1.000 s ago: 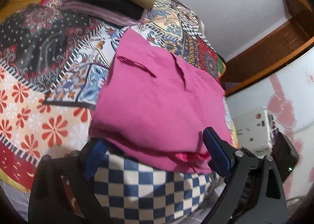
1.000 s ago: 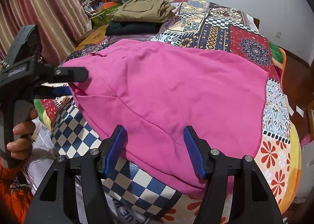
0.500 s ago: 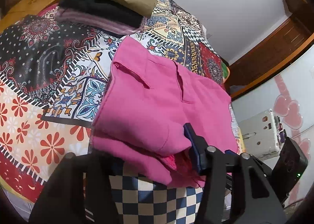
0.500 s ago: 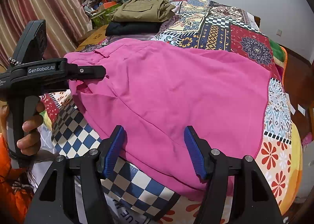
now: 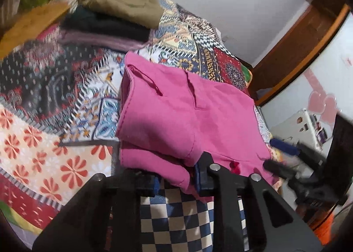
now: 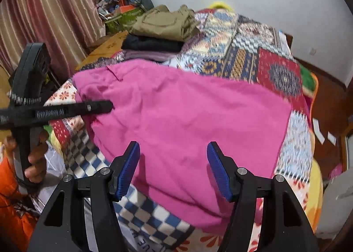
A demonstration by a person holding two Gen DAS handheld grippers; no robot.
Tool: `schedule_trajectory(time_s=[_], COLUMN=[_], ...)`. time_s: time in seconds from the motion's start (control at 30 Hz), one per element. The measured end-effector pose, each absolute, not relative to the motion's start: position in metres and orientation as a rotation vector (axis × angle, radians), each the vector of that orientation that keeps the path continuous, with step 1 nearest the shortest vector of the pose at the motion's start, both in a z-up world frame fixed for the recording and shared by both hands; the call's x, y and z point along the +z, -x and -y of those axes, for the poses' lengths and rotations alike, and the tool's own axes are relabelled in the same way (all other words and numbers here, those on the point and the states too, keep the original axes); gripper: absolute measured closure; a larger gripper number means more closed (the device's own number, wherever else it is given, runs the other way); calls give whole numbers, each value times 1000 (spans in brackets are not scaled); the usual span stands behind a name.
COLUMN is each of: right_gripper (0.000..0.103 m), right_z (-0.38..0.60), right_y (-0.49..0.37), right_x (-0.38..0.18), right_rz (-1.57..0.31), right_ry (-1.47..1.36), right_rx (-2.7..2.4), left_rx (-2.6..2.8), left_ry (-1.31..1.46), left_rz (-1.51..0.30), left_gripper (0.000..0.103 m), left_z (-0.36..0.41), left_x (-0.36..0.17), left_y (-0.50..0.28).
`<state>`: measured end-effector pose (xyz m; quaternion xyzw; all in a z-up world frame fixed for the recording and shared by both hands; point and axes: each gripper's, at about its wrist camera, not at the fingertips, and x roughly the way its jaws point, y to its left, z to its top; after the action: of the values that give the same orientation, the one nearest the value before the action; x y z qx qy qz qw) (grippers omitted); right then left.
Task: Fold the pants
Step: 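Close the left tool on the pink pants edge and lift it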
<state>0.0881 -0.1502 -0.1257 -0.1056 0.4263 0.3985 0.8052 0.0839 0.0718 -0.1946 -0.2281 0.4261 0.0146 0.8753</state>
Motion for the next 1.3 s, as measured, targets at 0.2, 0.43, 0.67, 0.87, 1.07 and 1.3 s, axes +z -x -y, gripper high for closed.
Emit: schedule_trajectory(time_s=[0.2, 0.43, 0.67, 0.87, 1.07, 1.3], right_gripper=[43, 43, 41, 41, 41, 41], right_z=[124, 81, 73, 78, 110, 159], right_y=[-110, -114, -107, -111, -114, -105], right_x=[-125, -162, -172, -172, -151, -149], right_rz=[-900, -1015, -1015, -1020, -989, -1011], right_ry=[212, 273, 298, 249, 136, 112], right_rx=[852, 968, 1010, 1017, 969, 874], left_rx=[61, 106, 68, -7, -48, -95], left_ry=[348, 281, 190, 124, 46, -27], left_rz=[-836, -801, -753, -718, -706, -701], left_gripper=[82, 83, 83, 84, 85, 85], left_z=[-70, -84, -77, -54, -39, -19], left_x=[-175, -163, -152, -137, -128, -121], left_y=[-73, -59, -58, -70, -75, -80])
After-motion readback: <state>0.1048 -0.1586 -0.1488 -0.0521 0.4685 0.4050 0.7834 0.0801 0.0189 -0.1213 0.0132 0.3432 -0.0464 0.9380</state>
